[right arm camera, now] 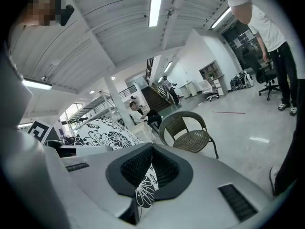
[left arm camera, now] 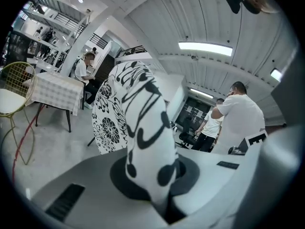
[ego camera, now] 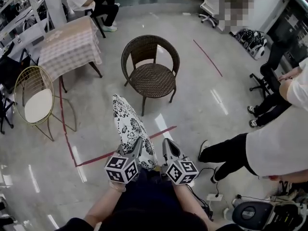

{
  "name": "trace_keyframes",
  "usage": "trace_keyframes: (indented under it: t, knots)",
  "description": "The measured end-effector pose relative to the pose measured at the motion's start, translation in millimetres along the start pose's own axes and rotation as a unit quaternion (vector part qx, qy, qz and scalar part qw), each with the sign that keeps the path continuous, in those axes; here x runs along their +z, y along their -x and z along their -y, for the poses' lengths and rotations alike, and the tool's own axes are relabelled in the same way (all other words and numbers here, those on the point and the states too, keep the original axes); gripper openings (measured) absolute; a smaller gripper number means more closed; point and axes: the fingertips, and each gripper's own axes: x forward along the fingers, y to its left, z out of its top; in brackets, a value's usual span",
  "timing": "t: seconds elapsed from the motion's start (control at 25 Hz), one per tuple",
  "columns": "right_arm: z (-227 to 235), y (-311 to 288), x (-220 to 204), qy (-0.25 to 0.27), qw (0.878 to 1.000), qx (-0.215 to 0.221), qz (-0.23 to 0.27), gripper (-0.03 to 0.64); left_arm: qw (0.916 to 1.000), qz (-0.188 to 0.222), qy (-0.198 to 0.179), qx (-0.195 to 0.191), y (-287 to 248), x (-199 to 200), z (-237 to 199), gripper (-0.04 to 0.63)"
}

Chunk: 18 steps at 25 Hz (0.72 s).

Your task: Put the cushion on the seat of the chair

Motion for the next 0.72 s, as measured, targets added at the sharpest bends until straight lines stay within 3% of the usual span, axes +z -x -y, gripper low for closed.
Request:
trace_keyframes:
  t: [0.48,0.72]
  knots:
    - [-5.8,6.2,-8.8,0.002,0.999,-0.035,0.02,0.025,0.9997,-0.012,-0.005,-0.023,5.7,-5.8,-7.3,0.026]
    - [-2.4,-0.7,0.3,0.008,0.999,-0.027,0.028,0.026,0.9997,-0.015,-0.004,-0.017,-3.5,-5.5,-6.9,0.026]
